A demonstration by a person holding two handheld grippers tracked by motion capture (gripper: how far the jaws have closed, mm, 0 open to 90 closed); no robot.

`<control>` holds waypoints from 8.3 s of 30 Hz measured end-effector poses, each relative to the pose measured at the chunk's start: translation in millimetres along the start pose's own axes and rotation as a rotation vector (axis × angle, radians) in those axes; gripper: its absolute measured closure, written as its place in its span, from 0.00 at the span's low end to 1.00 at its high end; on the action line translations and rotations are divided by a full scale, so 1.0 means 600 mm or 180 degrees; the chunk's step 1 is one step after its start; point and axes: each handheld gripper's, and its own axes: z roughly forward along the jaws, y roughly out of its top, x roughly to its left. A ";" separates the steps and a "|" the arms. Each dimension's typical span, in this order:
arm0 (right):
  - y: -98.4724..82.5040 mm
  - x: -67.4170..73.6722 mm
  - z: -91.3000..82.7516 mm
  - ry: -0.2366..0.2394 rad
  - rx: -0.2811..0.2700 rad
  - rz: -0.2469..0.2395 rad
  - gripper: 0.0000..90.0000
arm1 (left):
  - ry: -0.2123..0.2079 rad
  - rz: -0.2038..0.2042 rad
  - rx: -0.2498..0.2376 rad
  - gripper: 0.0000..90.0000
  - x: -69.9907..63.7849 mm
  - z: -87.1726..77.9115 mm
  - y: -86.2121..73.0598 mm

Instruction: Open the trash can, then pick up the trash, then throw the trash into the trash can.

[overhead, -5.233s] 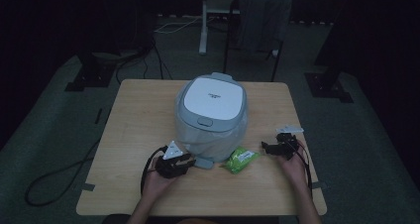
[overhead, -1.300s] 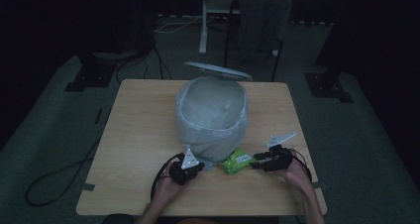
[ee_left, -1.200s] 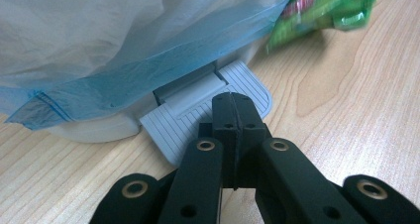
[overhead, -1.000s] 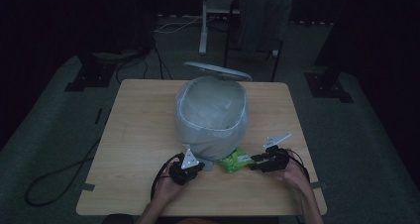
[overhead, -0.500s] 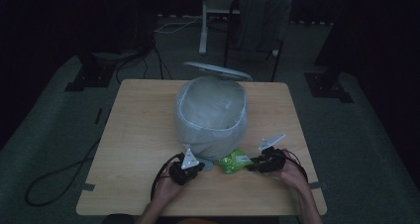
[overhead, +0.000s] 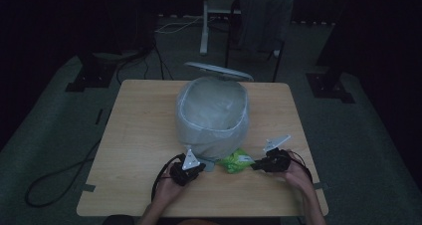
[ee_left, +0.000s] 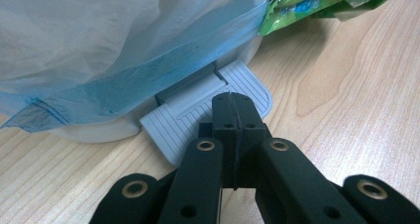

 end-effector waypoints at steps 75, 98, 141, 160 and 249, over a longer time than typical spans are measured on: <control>-0.048 -0.021 -0.137 -0.0747 -0.0544 0.0231 0.98 | -0.0027 -0.0031 -0.0015 1.00 0.002 0.000 -0.001; -0.036 -0.011 -0.165 -0.0925 -0.0731 0.0224 0.98 | -0.0029 -0.0034 -0.0014 1.00 0.002 0.000 -0.001; 0.023 0.015 -0.234 -0.1101 -0.0923 -0.0082 0.98 | -0.0040 -0.0043 -0.0009 1.00 0.002 0.000 0.000; 0.052 0.030 -0.258 -0.1145 -0.0993 -0.0275 0.98 | -0.0035 -0.0043 -0.0012 1.00 0.002 0.000 0.000; 0.211 0.095 -0.242 -0.0901 -0.1031 -0.1068 0.98 | -0.0039 -0.0047 -0.0006 1.00 0.002 0.000 0.000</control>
